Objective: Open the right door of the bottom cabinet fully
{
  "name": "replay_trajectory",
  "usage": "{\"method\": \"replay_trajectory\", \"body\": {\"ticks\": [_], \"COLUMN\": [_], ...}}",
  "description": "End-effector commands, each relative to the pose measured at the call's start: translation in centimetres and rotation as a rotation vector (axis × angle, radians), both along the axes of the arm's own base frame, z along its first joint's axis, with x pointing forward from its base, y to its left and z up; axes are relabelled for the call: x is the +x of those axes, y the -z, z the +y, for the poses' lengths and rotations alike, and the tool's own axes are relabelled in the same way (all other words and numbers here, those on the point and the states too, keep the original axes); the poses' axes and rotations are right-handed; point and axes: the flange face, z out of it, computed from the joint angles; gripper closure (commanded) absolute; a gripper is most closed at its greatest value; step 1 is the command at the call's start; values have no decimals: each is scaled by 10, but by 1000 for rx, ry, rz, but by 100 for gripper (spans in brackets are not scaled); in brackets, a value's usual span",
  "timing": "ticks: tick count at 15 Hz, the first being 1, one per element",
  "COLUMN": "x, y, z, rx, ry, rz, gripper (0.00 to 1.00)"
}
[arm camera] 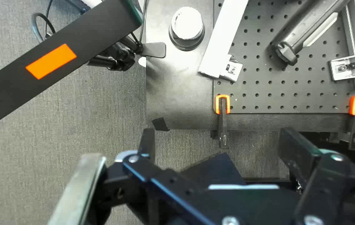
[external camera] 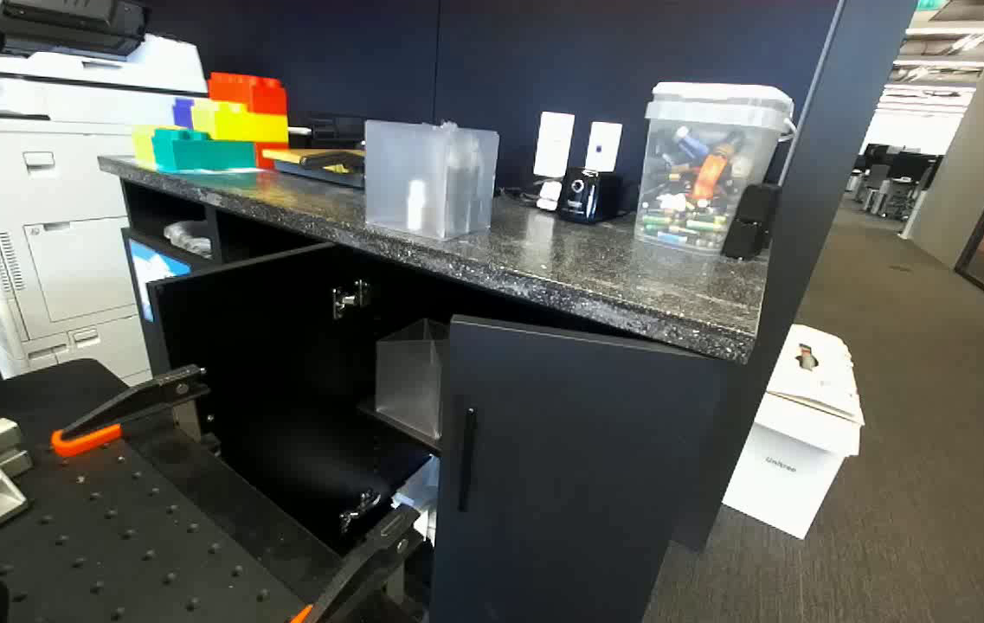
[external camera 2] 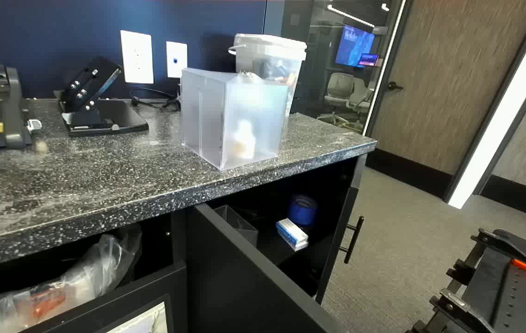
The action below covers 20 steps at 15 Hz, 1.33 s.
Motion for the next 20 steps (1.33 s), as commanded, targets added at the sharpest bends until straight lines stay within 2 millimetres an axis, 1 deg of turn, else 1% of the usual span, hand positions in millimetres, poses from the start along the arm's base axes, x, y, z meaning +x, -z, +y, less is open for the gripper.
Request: {"method": "replay_trajectory", "body": {"ticks": [1,2,3,6,7,10,13,15,17,19,20], "x": [0,0,13,75,90,149,209,244,279,304,312], "y": [-1,-1,2,14,17,31,49,67,89,112,131], "z": [0,0,11,52,63,104,141,166,189,208,217], "rx": [0,0,-7,27,36,96,204,243,262,259,244], "ry": [0,0,4,58,87,169,226,247,278,293,290], "rz": [1,1,5,2,-15,-51,-90,-110,-179,-254,-274], "gripper": [0,0,0,0,0,0,0,0,0,0,0]}}
